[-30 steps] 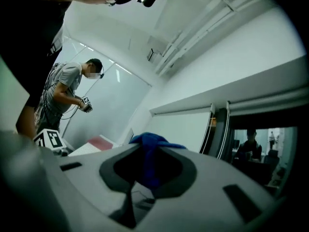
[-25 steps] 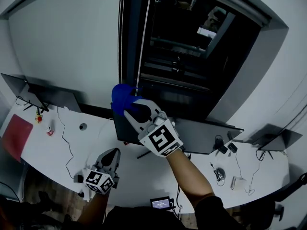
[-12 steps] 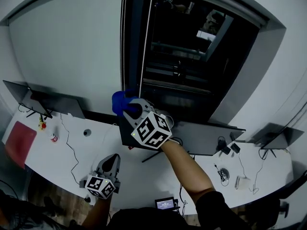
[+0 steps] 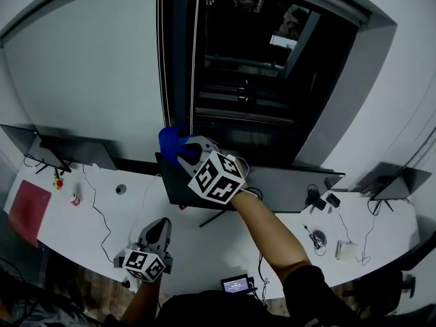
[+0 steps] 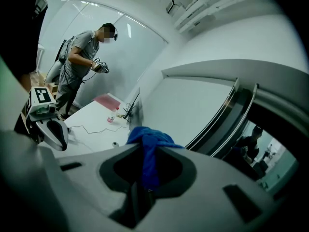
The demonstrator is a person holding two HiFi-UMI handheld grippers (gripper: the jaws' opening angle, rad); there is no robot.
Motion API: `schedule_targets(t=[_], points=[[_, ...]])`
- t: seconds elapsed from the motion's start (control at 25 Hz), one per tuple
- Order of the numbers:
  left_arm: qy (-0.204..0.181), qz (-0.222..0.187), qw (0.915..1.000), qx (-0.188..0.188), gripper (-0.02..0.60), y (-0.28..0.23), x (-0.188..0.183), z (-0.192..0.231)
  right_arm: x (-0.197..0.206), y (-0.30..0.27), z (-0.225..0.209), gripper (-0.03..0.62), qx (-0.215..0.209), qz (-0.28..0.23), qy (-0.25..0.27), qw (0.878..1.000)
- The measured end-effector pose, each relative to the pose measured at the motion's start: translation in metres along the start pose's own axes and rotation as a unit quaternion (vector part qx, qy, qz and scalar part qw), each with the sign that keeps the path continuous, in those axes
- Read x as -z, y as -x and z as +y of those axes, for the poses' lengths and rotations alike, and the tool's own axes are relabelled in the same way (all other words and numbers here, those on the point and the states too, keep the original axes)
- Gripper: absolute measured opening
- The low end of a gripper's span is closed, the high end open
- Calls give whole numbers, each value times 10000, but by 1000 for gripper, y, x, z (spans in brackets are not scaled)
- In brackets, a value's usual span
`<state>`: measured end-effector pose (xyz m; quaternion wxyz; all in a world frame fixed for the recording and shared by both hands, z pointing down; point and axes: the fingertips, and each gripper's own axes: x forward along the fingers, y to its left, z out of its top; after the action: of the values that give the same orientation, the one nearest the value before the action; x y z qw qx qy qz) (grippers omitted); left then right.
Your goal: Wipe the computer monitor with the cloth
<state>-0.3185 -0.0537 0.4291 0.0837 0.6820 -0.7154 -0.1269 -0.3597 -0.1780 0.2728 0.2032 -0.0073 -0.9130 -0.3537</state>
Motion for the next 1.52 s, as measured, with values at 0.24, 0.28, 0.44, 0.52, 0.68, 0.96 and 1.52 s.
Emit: schedule_targets(t=[0.24, 0.28, 0.44, 0.52, 0.68, 0.96, 1.52], points=[[-50, 43, 10000, 75, -6, -10, 1, -10, 20, 16, -5, 63, 95, 45, -123, 9999], [-55, 44, 9999, 91, -6, -12, 1, -12, 22, 19, -6, 63, 113, 50, -122, 9998], [-59, 95, 9998, 176, -6, -20, 5, -22, 32, 30, -10, 63, 189, 81, -99, 9997], [-52, 120, 9997, 220, -6, -24, 9, -28, 37, 36, -11, 63, 238, 95, -91, 9996], [-63, 153, 9994, 314, -6, -32, 12, -39, 47, 48, -13, 63, 327, 122, -128, 9993], [-135, 232, 9987, 439, -6, -42, 16, -57, 66, 73, -20, 63, 453, 238, -164, 9986], [-183, 324, 9971, 660, -6, -58, 28, -100, 107, 124, -30, 63, 702, 418, -307, 9962]])
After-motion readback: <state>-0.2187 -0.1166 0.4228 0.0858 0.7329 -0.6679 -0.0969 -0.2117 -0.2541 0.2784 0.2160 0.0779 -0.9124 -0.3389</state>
